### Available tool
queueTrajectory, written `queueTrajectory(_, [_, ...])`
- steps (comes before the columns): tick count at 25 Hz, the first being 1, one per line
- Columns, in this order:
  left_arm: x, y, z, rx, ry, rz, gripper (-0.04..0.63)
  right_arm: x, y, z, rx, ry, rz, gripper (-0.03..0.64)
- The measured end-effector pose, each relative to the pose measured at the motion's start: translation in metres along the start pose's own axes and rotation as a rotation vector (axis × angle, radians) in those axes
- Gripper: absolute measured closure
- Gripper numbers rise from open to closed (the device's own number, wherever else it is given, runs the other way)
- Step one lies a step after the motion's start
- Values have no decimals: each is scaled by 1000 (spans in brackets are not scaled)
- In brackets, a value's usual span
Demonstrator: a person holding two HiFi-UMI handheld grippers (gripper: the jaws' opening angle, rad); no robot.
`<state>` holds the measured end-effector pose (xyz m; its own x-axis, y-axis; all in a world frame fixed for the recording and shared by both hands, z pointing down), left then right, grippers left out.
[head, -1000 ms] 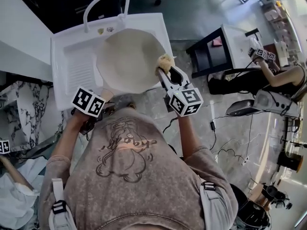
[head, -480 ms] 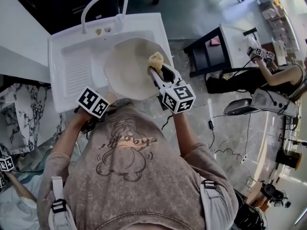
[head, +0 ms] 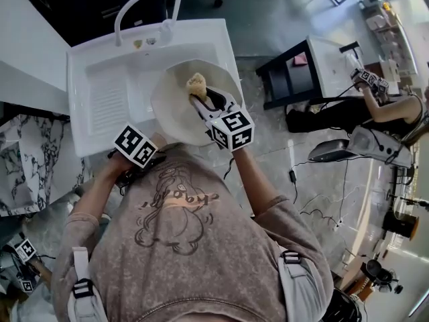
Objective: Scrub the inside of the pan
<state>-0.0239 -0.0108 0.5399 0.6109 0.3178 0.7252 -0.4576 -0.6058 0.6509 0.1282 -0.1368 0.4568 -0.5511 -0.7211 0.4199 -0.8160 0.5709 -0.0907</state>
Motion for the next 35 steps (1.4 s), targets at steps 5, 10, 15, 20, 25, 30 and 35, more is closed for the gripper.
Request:
queueTrajectory(5, [4, 0, -3, -8, -1, -5, 460, 33, 16, -13, -78, 81, 70, 457])
queueTrajectory(10, [7, 1, -6, -13, 2, -2, 460, 63, 26, -34, -118, 160, 118, 457])
queueTrajectory(15, [9, 0, -8, -18, 1, -7, 460, 83, 35, -45, -159, 200, 146, 457])
queueTrajectory(20, [9, 2, -10, -16, 7, 1, 460, 94, 42, -53, -188, 222, 160, 457])
queueTrajectory(25, [10, 2, -12, -17, 10, 0, 460, 104, 45, -58, -200, 235, 159, 457])
queueTrajectory(30, [12, 1, -11, -20, 14, -14, 461, 115, 45, -65, -223, 260, 150, 457])
queueTrajectory(35, [13, 1, -13, -28, 21, -29, 462, 126, 42, -69, -237, 285, 130, 457])
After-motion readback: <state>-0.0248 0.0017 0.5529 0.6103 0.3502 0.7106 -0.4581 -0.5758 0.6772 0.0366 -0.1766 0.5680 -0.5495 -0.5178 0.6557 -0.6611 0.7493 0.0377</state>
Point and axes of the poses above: the fingertips, and each gripper's own axes: x forward along the fingers, y to its left, z out of its top, the point moved 4 cm from there along -x, backward along the fingers, and after that the axes turned 2 degrees about -z, right-handed, at the moved point
